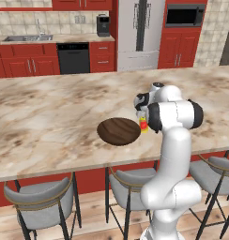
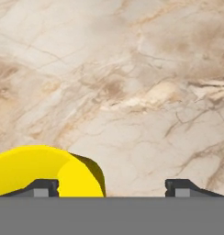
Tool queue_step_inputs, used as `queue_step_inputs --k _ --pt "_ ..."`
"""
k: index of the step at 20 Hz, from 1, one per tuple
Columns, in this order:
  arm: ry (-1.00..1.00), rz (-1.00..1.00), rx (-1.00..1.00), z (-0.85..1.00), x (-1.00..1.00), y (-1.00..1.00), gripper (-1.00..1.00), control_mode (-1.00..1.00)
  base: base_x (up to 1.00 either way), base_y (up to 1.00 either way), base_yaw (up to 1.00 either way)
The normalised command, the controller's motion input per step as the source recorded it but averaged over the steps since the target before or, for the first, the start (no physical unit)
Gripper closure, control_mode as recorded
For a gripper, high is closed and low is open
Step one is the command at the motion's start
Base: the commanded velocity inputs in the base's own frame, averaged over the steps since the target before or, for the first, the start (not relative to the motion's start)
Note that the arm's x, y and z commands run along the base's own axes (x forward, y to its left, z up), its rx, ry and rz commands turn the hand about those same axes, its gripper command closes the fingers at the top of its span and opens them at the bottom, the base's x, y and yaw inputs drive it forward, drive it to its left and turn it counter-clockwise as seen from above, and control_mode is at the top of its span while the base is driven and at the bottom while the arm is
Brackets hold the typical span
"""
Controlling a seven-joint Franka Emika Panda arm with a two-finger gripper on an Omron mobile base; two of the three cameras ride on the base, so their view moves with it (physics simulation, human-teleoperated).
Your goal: Place the cup inside the bowl on the dining table and move the bowl to any counter.
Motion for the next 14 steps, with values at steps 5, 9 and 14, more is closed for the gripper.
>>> queue_step_inputs --k 5,9,14 --pt "0.00 0.00 0.00 0.00 0.00 -0.08 1.00 -1.00 0.00 0.00 0.00" --pt "0.00 0.00 0.00 0.00 0.00 0.00 1.00 -1.00 0.00 0.00 0.00" --pt "0.00 0.00 0.00 0.00 0.00 0.00 1.00 -1.00 0.00 0.00 0.00"
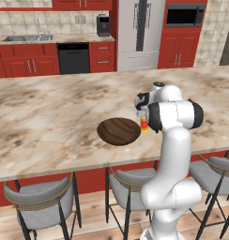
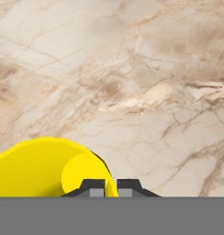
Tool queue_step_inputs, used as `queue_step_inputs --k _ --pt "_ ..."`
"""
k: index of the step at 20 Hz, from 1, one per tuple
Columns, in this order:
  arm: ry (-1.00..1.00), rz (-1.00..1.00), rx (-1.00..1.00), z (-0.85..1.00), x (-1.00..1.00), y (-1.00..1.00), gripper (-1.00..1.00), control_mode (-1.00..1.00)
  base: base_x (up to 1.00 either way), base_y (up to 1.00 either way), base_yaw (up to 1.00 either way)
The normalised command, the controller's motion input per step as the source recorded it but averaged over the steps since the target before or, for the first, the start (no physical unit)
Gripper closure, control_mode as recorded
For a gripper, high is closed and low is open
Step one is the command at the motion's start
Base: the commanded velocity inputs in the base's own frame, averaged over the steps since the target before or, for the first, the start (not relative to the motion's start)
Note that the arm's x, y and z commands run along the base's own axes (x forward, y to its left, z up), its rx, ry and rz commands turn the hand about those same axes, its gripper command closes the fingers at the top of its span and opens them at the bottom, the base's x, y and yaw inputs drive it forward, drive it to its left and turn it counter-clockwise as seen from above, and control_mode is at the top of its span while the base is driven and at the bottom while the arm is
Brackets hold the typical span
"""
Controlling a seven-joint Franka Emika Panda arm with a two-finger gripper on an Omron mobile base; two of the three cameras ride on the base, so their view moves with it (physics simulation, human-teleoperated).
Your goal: Place the cup inside the bowl on the dining table and move the bowl to any counter.
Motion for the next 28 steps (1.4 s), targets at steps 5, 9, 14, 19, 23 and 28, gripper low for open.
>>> queue_step_inputs --k 5,9,14,19,23,28 --pt "0.00 0.00 0.00 0.10 0.00 0.00 1.00 -1.00 0.00 0.00 0.00" --pt "0.00 0.00 0.00 0.35 0.00 0.00 1.00 -1.00 0.00 0.00 0.00" --pt "0.00 0.00 0.00 0.44 0.00 0.00 1.00 -1.00 0.00 0.00 0.00" --pt "0.02 0.00 0.00 0.48 0.00 0.00 1.00 -1.00 0.00 0.00 0.00" --pt "0.04 0.00 0.00 0.46 -0.03 0.00 1.00 -1.00 0.00 0.00 0.00" --pt "0.03 0.00 0.00 0.31 -0.07 0.03 1.00 -1.00 0.00 0.00 0.00"
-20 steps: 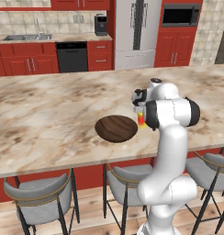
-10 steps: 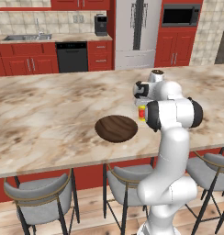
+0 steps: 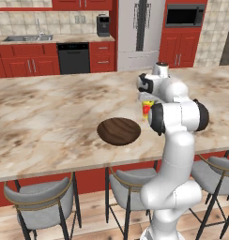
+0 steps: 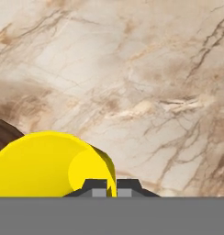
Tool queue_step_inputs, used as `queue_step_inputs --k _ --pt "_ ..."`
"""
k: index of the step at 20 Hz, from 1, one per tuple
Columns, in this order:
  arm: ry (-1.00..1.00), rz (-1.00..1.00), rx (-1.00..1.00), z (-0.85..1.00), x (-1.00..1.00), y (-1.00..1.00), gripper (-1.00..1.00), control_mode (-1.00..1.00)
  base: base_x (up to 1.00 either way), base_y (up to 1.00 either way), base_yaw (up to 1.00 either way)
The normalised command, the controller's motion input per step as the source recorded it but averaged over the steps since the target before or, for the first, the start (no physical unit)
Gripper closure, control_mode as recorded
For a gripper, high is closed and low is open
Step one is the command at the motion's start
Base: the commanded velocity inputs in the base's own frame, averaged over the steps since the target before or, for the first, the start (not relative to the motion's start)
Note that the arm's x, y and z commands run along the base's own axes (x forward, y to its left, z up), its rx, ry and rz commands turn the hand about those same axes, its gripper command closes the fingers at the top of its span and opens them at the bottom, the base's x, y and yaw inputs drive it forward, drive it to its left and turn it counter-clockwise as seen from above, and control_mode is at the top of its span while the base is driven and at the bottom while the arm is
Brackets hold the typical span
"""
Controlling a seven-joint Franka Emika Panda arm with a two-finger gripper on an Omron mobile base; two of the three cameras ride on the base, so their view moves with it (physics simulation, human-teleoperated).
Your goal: Place the cup inside the bowl on the dining table and move the bowl to any counter.
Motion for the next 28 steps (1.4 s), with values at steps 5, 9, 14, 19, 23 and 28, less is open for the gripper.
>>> queue_step_inputs --k 5,9,14,19,23,28 --pt "0.00 0.00 0.00 0.01 -0.11 0.28 1.00 -1.00 0.00 0.00 0.00" --pt "0.00 0.00 0.00 0.00 -0.22 0.44 1.00 -1.00 0.00 0.00 0.00" --pt "0.00 0.00 0.00 0.03 -0.31 0.43 1.00 -1.00 0.00 0.00 0.00" --pt "0.00 0.00 0.00 0.02 -0.32 0.41 1.00 -1.00 0.00 0.00 0.00" --pt "0.00 0.00 0.00 0.00 -0.28 0.38 1.00 -1.00 0.00 0.00 0.00" --pt "0.00 0.00 0.00 0.00 -0.18 0.39 1.00 -1.00 0.00 0.00 0.00"
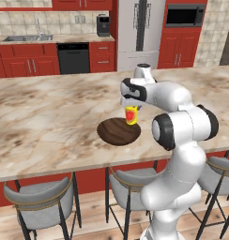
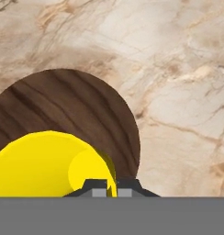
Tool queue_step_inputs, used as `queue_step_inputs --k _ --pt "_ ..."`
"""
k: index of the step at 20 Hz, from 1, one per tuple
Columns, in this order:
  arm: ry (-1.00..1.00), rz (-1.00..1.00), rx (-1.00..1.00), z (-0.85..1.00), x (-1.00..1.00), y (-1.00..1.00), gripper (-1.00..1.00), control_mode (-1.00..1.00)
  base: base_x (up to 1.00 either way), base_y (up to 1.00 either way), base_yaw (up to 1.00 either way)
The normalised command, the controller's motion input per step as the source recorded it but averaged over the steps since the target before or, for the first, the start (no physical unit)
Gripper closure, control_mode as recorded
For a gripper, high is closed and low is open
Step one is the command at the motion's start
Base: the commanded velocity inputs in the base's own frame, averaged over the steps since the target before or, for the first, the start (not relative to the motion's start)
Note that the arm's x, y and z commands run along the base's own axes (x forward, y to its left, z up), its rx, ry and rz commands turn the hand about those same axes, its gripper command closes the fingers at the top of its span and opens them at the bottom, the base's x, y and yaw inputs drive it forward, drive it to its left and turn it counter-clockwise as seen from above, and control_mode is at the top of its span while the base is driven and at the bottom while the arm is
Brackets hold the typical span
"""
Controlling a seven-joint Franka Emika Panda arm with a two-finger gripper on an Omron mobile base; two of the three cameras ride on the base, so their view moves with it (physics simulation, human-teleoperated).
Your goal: Place the cup inside the bowl on the dining table and move the bowl to any counter.
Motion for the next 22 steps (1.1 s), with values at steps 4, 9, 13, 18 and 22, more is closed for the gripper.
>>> queue_step_inputs --k 4,9,13,18,22 --pt "0.00 0.00 0.00 0.00 0.00 0.34 1.00 -1.00 0.00 0.00 0.00" --pt "0.00 0.00 0.00 0.00 0.03 0.27 1.00 -1.00 0.00 0.00 0.00" --pt "0.00 0.00 0.00 -0.01 0.12 0.24 1.00 -1.00 0.00 0.00 0.00" --pt "0.00 0.00 0.00 -0.12 0.00 0.22 1.00 -1.00 0.00 0.00 0.00" --pt "0.00 0.00 0.00 -0.22 0.00 0.13 1.00 -1.00 0.00 0.00 0.00"
